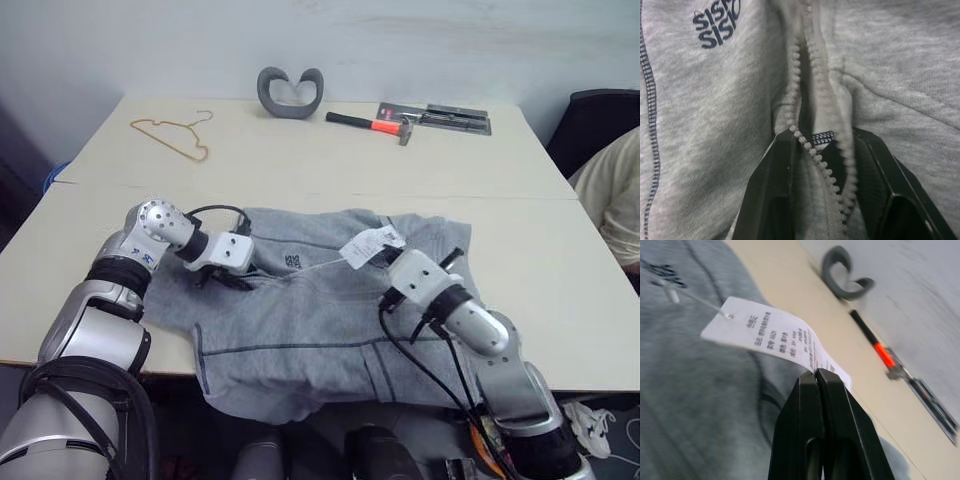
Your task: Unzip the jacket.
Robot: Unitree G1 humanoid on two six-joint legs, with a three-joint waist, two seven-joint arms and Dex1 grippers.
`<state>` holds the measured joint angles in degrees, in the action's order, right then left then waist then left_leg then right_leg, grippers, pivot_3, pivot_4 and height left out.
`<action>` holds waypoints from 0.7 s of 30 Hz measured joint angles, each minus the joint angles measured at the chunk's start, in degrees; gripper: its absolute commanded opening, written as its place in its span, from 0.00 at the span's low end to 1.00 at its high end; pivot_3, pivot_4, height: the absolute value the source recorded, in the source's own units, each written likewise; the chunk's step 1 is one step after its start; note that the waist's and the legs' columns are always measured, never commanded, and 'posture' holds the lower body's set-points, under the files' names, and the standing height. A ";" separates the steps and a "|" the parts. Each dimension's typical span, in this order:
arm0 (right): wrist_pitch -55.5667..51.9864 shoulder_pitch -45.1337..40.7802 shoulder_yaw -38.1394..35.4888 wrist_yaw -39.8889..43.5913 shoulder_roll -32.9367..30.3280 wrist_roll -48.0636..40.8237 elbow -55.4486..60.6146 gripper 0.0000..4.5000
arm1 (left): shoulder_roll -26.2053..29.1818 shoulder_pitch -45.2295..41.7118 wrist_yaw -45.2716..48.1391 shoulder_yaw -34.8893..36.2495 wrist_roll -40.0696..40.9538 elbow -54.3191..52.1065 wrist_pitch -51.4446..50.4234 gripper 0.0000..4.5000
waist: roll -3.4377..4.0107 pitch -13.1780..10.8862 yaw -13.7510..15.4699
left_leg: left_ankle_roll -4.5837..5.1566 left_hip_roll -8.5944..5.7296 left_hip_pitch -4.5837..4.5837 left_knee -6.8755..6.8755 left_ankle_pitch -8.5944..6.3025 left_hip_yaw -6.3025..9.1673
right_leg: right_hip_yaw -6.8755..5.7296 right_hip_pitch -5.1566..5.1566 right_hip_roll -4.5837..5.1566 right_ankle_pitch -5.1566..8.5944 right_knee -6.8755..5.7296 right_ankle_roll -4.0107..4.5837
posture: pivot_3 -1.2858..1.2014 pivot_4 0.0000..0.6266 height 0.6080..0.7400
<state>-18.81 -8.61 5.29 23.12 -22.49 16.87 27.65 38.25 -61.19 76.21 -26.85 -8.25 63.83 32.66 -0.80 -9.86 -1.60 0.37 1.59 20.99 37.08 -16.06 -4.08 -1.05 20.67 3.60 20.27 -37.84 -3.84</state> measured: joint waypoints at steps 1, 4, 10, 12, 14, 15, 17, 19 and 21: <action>-0.97 0.79 -1.99 -0.40 0.26 -0.62 0.86 0.00 | 0.04 0.02 -0.11 0.06 -0.11 0.18 0.02 0.35 | 0.05 0.08 -0.02 | 0.00 0.02 0.00 -0.02 0.00 0.00 | 0.00 0.01 -0.01 0.00 0.00 0.01 | 0.52 0.24 1.00; -3.93 3.00 -6.67 -1.24 0.80 -2.65 2.76 0.00 | 0.17 0.22 -0.12 0.73 -0.19 0.94 0.02 0.35 | 0.11 0.17 -0.20 | 0.00 0.05 -0.02 -0.05 0.00 0.00 | 0.00 0.01 -0.04 0.00 -0.01 0.01 | 0.52 0.24 1.00; -7.54 4.58 -18.39 -2.24 0.17 -7.60 3.28 0.00 | 0.18 0.58 -0.24 1.64 -0.19 1.59 0.02 0.35 | 0.20 0.22 -0.27 | -0.01 0.05 -0.02 -0.10 0.00 0.00 | 0.02 0.02 -0.04 0.01 0.01 0.02 | 0.52 0.24 1.00; -7.42 5.72 -24.21 -2.15 -2.84 -8.96 1.52 0.00 | 0.18 0.89 -0.34 2.18 -0.19 1.60 0.02 0.35 | 0.23 0.24 -0.28 | -0.01 0.04 -0.03 -0.11 -0.01 -0.02 | 0.03 0.02 -0.03 0.01 0.04 0.02 | 0.52 0.24 1.00; -6.48 7.43 -27.92 -0.93 -6.17 -9.77 0.16 0.00 | 0.32 1.27 -0.30 2.72 -0.19 1.64 -0.01 0.35 | 0.30 0.28 -0.37 | -0.01 0.05 -0.05 -0.16 -0.01 -0.02 | 0.03 0.02 -0.05 0.03 0.04 0.06 | 0.52 0.24 1.00; -5.43 8.51 -28.16 0.42 -7.38 -10.47 0.16 0.00 | 0.54 1.47 -0.10 2.96 -0.19 1.72 -0.09 0.35 | 0.34 0.31 -0.54 | -0.01 0.07 -0.08 -0.24 -0.01 -0.03 | 0.05 0.02 -0.09 0.06 0.04 0.10 | 0.52 0.24 1.00; -4.19 9.81 -25.76 2.96 -7.84 -11.99 0.61 0.09 | 0.80 1.63 0.30 3.36 -0.30 1.90 -0.55 0.34 | 0.34 0.31 -0.88 | -0.02 0.10 -0.08 -0.37 0.00 -0.03 | 0.07 0.00 -0.16 0.09 0.02 0.15 | 0.52 0.24 1.00; -2.20 10.35 -19.48 5.32 -8.93 -11.76 1.47 0.20 | 0.82 1.79 0.55 3.70 -0.33 1.95 -0.86 0.34 | 0.42 0.36 -1.08 | -0.13 0.08 -0.13 -0.52 0.08 -0.04 | 0.09 0.04 -0.16 0.10 0.02 0.16 | 0.52 0.24 1.00; 1.79 9.00 -10.70 6.64 -10.29 -8.39 1.53 0.36 | 0.81 1.83 0.87 4.13 -0.36 1.91 -0.98 0.34 | 0.39 0.34 -1.11 | -0.18 0.05 -0.29 -0.63 0.12 -0.06 | 0.10 0.05 -0.16 0.12 0.04 0.13 | 0.52 0.24 1.00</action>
<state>-17.02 0.40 -5.40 29.77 -32.78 8.48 29.19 39.06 -59.36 77.07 -22.72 -8.61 65.75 31.68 -0.41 -9.52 -2.71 0.19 1.64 20.70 36.44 -15.95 -4.14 -0.95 20.72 3.44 20.39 -37.80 -3.71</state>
